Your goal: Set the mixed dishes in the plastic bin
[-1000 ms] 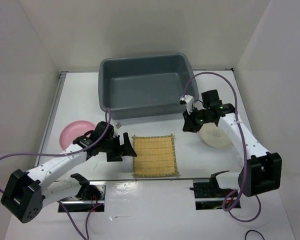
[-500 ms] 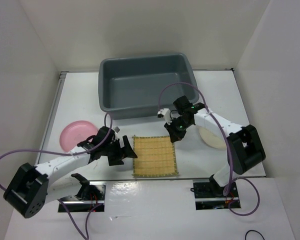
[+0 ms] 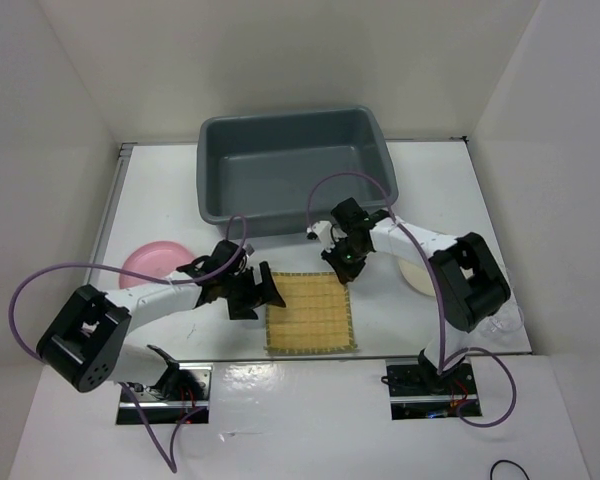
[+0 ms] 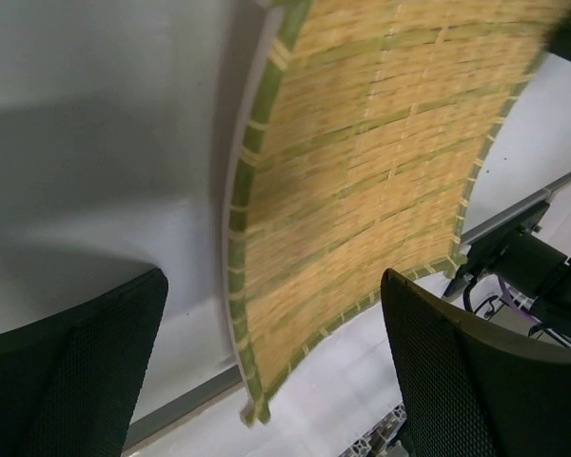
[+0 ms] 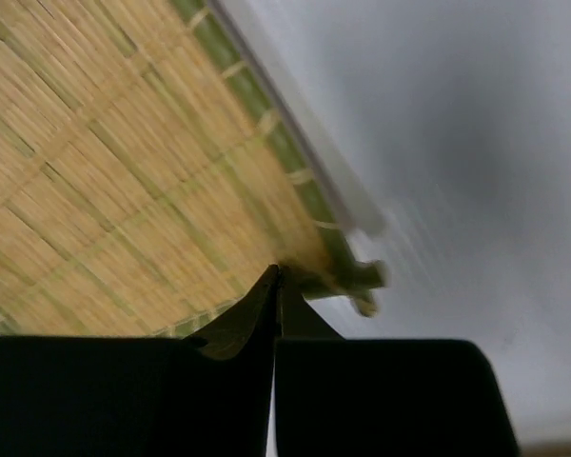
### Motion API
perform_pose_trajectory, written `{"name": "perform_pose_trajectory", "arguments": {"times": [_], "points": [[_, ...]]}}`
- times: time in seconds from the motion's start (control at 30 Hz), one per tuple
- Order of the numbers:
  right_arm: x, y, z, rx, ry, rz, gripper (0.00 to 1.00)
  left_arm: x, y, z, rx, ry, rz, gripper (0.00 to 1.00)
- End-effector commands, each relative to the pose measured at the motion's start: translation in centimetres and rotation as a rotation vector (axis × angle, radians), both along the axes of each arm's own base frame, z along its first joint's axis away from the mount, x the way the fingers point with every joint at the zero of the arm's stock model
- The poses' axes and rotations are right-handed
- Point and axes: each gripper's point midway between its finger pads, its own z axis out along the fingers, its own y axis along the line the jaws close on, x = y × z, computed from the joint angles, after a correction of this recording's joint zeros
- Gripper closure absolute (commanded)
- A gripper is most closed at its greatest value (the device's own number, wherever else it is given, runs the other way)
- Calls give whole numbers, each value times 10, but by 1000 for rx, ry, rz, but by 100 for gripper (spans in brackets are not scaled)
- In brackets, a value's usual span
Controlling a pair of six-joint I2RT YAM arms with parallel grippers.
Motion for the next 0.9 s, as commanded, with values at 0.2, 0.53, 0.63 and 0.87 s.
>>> {"name": "perform_pose_trajectory", "arguments": {"times": [0.2,0.53,0.63,0.87], "points": [[9,-2,-32,-70,-10,-44,100,12,-17,-1,-52,-51,-50,1],[3,-4,-37,-80,-11,-37,100,18,-41,7,-151,-92,-115,42],[4,-3,-33,-68,-29,-38,100,18,-41,10,-156,-100,-115,72],[12,-12,-5,-68,-137,-62,100,15,-43,31,-151,-112,-155,100]]}}
